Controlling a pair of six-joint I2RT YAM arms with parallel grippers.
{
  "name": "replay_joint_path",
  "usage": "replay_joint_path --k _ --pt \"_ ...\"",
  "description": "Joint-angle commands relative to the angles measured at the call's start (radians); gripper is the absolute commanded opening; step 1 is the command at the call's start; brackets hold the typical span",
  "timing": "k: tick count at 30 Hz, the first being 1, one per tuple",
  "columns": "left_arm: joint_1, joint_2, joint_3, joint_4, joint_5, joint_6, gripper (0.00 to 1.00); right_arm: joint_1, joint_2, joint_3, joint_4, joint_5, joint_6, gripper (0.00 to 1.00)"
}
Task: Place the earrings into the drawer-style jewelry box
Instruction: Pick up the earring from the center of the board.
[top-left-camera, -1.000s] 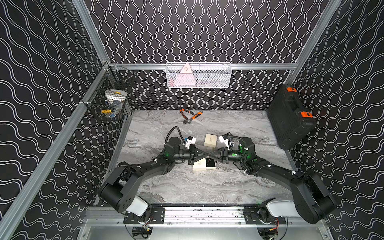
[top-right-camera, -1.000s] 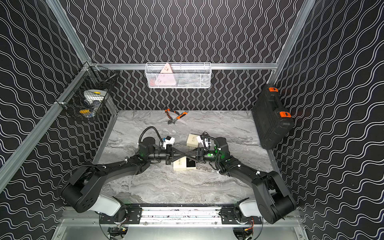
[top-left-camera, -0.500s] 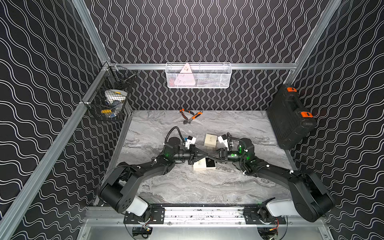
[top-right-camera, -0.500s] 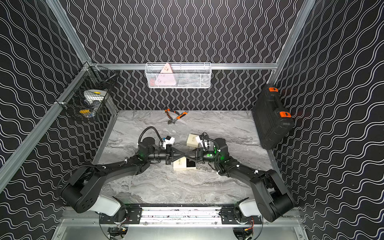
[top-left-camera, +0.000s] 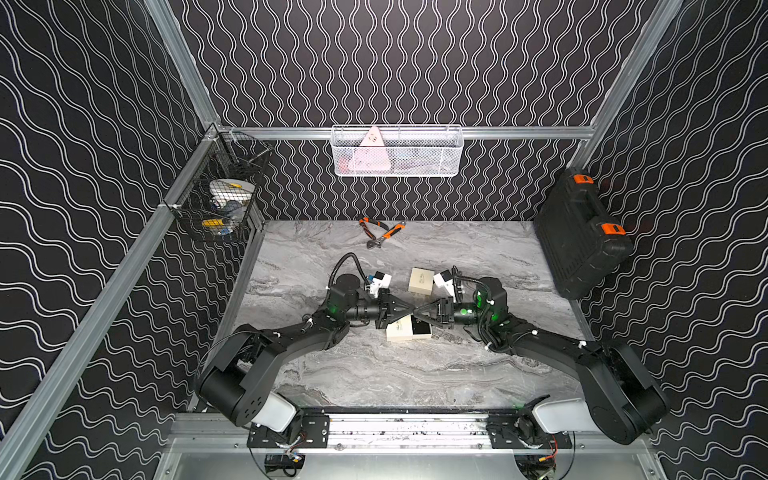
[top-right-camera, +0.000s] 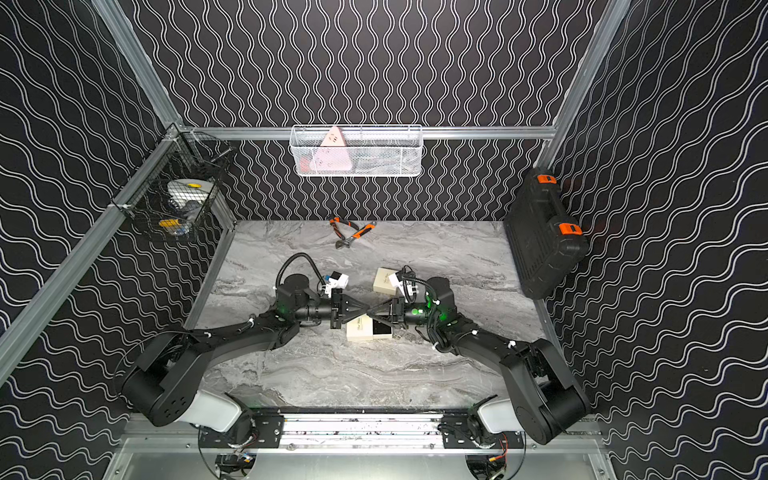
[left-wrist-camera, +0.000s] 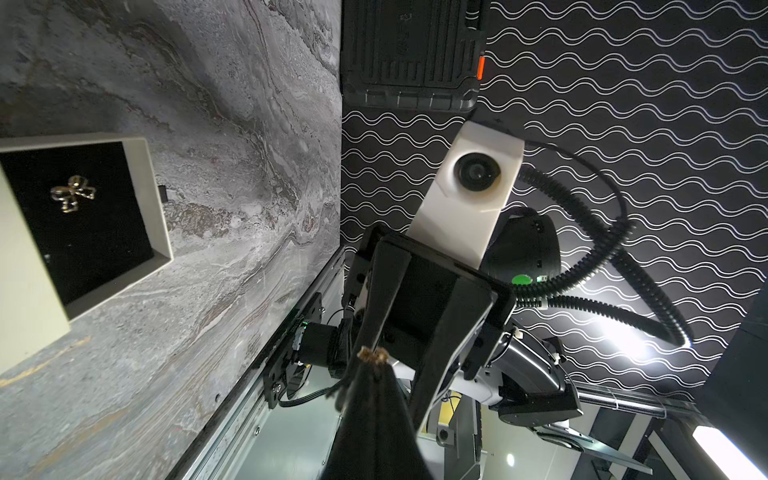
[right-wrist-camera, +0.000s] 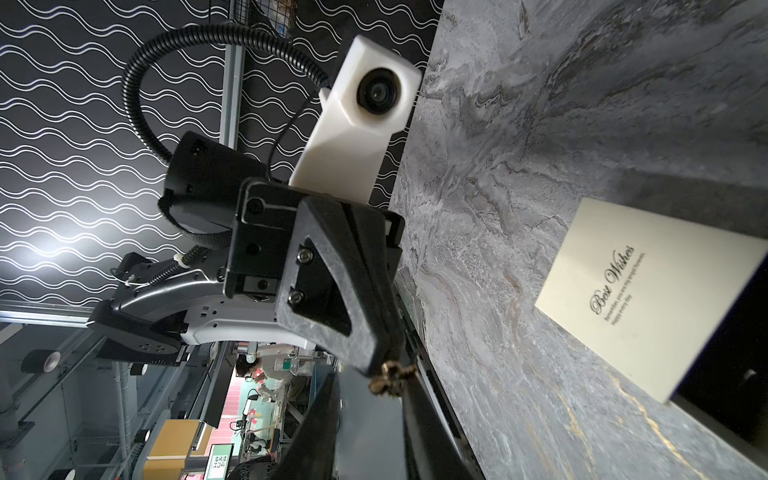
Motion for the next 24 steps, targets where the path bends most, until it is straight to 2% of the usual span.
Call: replay_joint_path --k 1,4,7,24 --pt "0.003 -0.007 -0.006 0.039 0.009 -0.017 0.00 0.001 -0.007 0.009 -0.009 0.012 -0.020 0.29" --pt "0.004 -0.011 -0.005 0.037 0.009 -0.016 0.00 0.000 -0.009 0.018 -0.034 0.015 -0.035 0.35" --pt "0.004 -0.016 -0.006 0.029 0.009 -0.012 0.00 0.000 -0.007 0.026 -0.039 0.015 -0.038 0.35" --pt "0.003 -0.013 -0.016 0.044 0.007 -0.016 0.00 0.000 -0.001 0.014 0.005 0.015 -0.010 0.27"
